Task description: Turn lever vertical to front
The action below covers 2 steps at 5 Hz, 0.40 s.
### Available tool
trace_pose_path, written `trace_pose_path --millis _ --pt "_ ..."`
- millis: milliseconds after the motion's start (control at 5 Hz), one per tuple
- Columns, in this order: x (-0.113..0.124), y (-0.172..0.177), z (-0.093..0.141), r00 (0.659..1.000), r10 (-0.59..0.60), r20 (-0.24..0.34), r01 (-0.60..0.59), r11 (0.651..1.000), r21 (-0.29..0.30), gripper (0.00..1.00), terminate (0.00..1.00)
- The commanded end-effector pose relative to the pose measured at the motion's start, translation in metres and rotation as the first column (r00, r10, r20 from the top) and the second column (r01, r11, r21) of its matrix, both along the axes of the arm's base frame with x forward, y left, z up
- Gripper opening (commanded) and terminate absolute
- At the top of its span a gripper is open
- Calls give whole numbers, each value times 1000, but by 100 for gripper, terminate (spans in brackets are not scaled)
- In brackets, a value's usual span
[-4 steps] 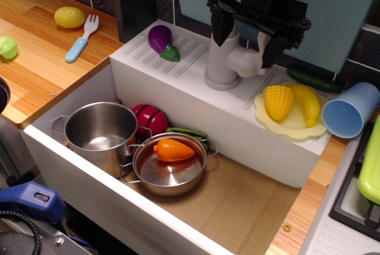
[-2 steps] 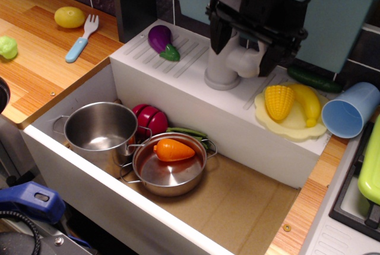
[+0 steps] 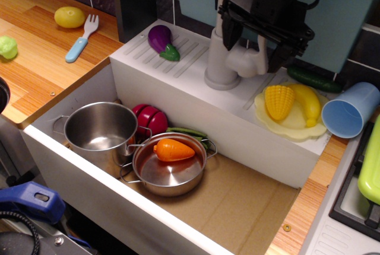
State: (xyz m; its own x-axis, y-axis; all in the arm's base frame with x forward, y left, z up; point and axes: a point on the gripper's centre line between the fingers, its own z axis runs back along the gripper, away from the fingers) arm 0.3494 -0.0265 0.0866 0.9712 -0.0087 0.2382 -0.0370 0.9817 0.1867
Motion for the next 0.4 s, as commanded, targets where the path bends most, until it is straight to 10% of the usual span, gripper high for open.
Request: trace_pose_path --millis 0,200 --pt "19 1 19 996 -10 92 9 1000 13 100 0" --pt "24 0 22 995 -19 100 17 1000 21 100 0"
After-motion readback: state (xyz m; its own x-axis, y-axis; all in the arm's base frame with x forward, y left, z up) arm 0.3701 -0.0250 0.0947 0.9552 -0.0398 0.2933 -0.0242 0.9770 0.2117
